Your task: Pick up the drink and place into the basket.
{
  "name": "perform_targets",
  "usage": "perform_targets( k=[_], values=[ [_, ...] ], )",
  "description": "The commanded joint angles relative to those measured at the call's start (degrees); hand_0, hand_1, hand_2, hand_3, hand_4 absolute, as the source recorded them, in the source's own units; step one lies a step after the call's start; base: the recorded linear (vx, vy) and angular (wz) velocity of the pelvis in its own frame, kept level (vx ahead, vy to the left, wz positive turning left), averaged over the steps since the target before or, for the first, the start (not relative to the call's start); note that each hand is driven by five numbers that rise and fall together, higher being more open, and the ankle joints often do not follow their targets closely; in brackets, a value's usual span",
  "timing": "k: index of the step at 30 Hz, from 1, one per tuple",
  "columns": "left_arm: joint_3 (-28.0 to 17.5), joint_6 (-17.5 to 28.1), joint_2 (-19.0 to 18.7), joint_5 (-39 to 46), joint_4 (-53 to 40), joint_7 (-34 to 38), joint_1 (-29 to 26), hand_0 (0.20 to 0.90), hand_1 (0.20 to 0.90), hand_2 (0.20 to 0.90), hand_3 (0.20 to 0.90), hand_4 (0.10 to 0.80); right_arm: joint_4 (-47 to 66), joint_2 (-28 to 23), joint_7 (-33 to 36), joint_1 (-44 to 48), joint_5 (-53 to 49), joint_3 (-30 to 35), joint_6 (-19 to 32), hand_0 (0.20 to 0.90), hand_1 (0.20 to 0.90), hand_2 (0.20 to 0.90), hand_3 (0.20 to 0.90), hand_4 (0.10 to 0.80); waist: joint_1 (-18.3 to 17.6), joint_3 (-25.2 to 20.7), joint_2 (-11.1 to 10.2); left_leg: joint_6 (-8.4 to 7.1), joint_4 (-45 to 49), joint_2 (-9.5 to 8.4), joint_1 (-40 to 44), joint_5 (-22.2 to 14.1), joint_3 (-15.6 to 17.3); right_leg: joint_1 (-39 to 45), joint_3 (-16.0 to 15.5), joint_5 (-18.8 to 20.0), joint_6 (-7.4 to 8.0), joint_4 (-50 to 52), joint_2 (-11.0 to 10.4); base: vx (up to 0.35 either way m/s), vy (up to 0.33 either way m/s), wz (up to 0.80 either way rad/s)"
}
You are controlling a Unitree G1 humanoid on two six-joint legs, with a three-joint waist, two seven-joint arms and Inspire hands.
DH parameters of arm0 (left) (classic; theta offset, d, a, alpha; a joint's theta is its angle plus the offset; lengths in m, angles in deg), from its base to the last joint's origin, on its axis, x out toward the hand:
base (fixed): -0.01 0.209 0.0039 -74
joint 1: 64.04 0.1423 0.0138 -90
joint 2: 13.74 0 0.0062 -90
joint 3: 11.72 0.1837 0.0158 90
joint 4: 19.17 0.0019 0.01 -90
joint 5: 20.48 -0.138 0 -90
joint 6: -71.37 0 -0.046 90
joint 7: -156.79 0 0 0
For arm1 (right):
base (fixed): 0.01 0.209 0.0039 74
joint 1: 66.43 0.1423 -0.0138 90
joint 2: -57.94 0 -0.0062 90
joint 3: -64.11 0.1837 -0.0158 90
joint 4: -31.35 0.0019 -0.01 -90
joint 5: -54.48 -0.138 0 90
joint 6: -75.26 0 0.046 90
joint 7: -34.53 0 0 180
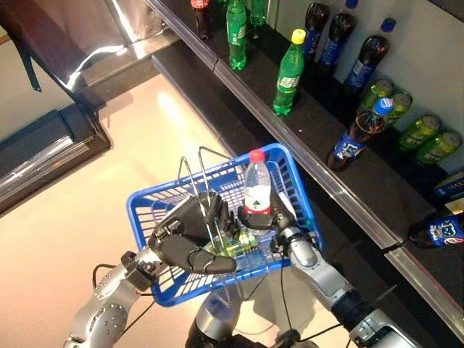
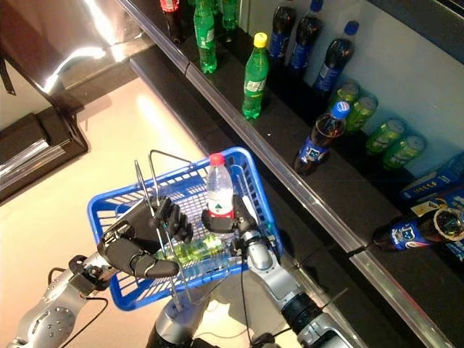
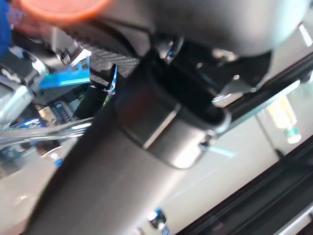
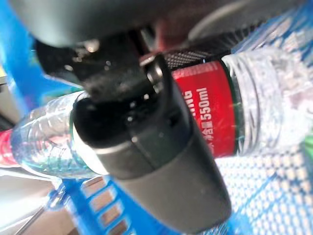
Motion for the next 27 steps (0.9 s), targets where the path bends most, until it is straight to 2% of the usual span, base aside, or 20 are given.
perform_targets(
  k=[1, 5, 9, 10, 11, 14, 16, 17, 19, 27],
  values=[
    [-4.30, 8.67, 2.48, 14.76, -16.02, -11.35, -6.26, 0.300, 0.300, 0.300, 0.200, 0.100, 1.80, 4.82, 0.60, 4.29, 1.37, -2.36, 10.74, 0.300, 0.300, 0.300, 0.200, 0.100, -0.16, -11.05, -1.58, 0.85, 4.98, 1.08, -0.10, -3.80, -1.43, -0.54, -1.59, 4.59, -5.11, 0.31, 1.89, 0.000, 0.000, 0.00],
    [-2.47, 9.40, 1.65, 13.77, -17.37, -11.63, -9.18, 0.300, 0.300, 0.300, 0.200, 0.100, -4.26, 7.27, -1.20, 3.28, 0.63, -4.06, 9.94, 0.300, 0.300, 0.300, 0.200, 0.100, -0.23, -10.40, -1.90, 0.88, 4.84, 1.00, -0.52, -3.86, -1.53, -1.00, -1.28, 4.68, -4.99, 0.36, 1.95, 0.000, 0.000, 0.00],
    [-1.62, 9.34, 0.89, 14.13, -18.08, -11.01, -10.67, 0.300, 0.300, 0.300, 0.200, 0.100, -6.55, 7.51, -4.00, 2.45, 1.69, -7.08, 8.26, 0.300, 0.300, 0.300, 0.200, 0.100, -0.10, -9.73, -1.96, 0.91, 4.74, 0.73, -1.17, -3.73, -1.81, -1.52, -1.11, 5.01, -4.72, 0.16, 1.93, -0.032, 0.003, 0.03],
    [-1.39, 9.64, 0.80, 13.94, -18.20, -10.95, -10.92, 0.300, 0.300, 0.300, 0.200, 0.100, -6.91, 7.37, -5.04, 2.34, 2.35, -7.56, 6.95, 0.300, 0.300, 0.300, 0.200, 0.100, -0.26, -9.64, -1.79, 1.18, 4.66, 0.31, -2.04, -2.43, -2.12, -1.99, -1.80, 6.29, -4.97, -0.29, 1.70, -0.035, -0.011, 0.00],
    [-1.50, 9.88, 0.57, 14.03, -18.23, -11.05, -10.94, 0.300, 0.300, 0.300, 0.200, 0.100, -7.52, 7.48, -5.41, 2.28, 3.17, -8.33, 6.19, 0.300, 0.300, 0.300, 0.200, 0.100, 0.00, -9.22, -1.94, 0.94, 4.71, 0.58, -1.49, -3.65, -1.93, -1.81, -1.09, 5.15, -4.62, 0.13, 1.88, -0.051, -0.018, -0.01],
    [-1.59, 10.17, 0.30, 14.41, -18.36, -11.71, -11.08, 0.300, 0.300, 0.300, 0.200, 0.100, -10.68, 7.35, -6.34, 2.90, 7.26, -9.96, 2.96, 0.300, 0.300, 0.300, 0.200, 0.100, 0.45, -8.41, -1.98, 0.99, 4.61, 0.28, -2.09, -3.51, -2.14, -2.28, -1.25, 5.37, -4.42, 0.03, 1.73, -0.032, -0.036, 0.00],
    [-1.54, 10.02, 0.51, 14.12, -18.55, -11.66, -11.17, 0.300, 0.300, 0.300, 0.200, 0.100, -12.89, 7.22, -6.97, 3.61, 11.73, -10.79, -1.09, 0.300, 0.300, 0.300, 0.200, 0.100, 0.75, -8.02, -1.99, 1.04, 4.63, 0.10, -2.38, -3.49, -2.30, -2.47, -1.32, 5.39, -4.42, 0.05, 1.69, -0.014, -0.005, 0.02],
    [-1.54, 10.02, 0.51, 14.12, -18.56, -11.66, -11.17, 0.300, 0.300, 0.300, 0.200, 0.100, -12.89, 7.22, -6.97, 3.61, 11.73, -10.79, -1.10, 0.300, 0.300, 0.300, 0.200, 0.100, 0.75, -8.01, -1.99, 1.04, 4.63, 0.10, -2.38, -3.48, -2.30, -2.47, -1.32, 5.39, -4.42, 0.05, 1.69, -0.032, -0.022, 0.01],
    [-1.42, 10.08, 0.37, 14.20, -19.01, -11.33, -11.35, 0.300, 0.300, 0.300, 0.200, 0.100, -16.92, 6.77, -7.67, 5.10, 18.19, -12.58, -5.58, 0.300, 0.300, 0.300, 0.200, 0.100, 1.38, -7.32, -2.25, 1.26, 4.40, -0.23, -2.92, -3.24, -2.67, -2.83, -1.26, 5.49, -4.40, -0.11, 1.85, -0.043, -0.042, -0.02],
    [-0.93, 8.13, 1.58, 14.37, -19.87, -10.86, -12.08, 0.300, 0.300, 0.300, 0.200, 0.100, -25.27, 6.74, -6.73, 10.19, 34.20, -13.71, -11.18, 0.300, 0.300, 0.300, 0.200, 0.100, 2.66, -6.07, -3.17, 1.93, 3.77, -0.94, -4.08, -1.46, -3.72, -3.64, -1.92, 7.21, -4.76, -0.61, 2.26, -0.027, -0.028, 0.10]
  ],
)
